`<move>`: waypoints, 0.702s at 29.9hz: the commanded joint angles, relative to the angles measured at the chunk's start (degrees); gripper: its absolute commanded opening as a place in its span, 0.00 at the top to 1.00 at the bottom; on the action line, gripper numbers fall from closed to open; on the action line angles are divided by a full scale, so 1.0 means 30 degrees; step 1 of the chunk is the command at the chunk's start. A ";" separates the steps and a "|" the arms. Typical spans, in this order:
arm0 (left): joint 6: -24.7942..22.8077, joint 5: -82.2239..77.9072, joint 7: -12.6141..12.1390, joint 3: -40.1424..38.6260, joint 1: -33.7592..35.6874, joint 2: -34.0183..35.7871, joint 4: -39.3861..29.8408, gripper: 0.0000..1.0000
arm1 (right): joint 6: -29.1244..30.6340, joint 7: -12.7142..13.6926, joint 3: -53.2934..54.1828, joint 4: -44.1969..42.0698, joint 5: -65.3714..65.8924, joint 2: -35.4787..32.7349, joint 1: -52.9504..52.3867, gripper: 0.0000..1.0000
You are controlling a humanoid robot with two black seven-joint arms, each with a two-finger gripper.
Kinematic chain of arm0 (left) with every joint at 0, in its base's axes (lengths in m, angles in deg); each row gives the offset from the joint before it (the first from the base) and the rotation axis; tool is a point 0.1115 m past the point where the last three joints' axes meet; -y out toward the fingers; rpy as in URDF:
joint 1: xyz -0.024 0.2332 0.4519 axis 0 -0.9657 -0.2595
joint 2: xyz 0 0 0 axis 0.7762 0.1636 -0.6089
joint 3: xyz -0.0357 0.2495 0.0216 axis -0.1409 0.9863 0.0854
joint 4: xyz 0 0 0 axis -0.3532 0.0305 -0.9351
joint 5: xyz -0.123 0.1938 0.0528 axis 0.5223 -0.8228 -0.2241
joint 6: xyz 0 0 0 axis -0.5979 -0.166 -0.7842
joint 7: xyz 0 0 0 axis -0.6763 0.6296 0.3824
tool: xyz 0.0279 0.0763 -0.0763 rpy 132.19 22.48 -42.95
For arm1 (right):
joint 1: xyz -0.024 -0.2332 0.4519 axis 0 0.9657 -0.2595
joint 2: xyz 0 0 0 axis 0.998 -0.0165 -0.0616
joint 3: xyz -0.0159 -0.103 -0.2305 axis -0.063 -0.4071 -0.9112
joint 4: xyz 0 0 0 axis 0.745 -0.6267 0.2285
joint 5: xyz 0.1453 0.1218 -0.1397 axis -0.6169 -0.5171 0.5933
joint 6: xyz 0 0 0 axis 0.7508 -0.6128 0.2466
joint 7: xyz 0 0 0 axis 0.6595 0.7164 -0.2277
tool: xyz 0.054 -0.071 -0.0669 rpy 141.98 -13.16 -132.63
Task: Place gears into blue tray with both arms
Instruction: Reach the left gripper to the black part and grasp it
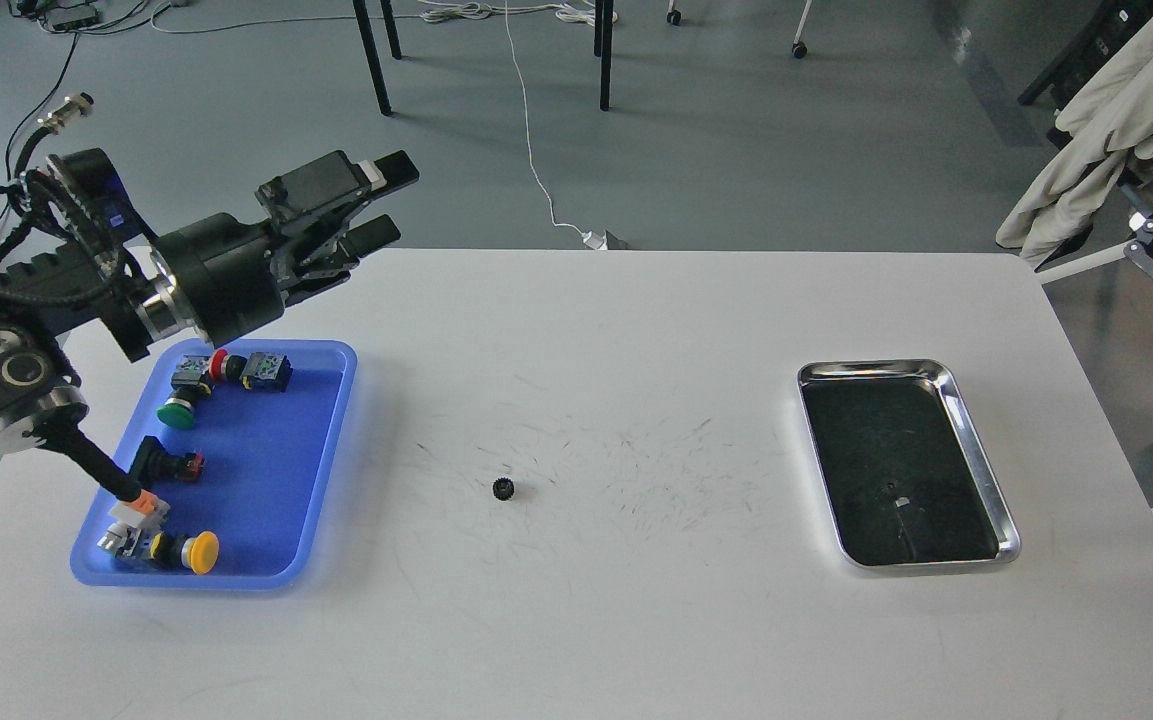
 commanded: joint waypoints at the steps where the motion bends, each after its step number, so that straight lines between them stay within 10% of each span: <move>1: 0.0019 -0.5606 -0.0139 0.0934 -0.0107 -0.0232 -0.1012 0.01 | 0.0037 0.0041 -0.0026 -0.1440 -0.0562 0.0757 0.0446 0.02; 21: 0.3827 -2.3643 -0.0519 0.3691 -0.2657 -0.5945 0.3319 0.03 | 0.0037 0.1858 -0.1257 0.1195 0.2308 0.3982 0.0124 0.01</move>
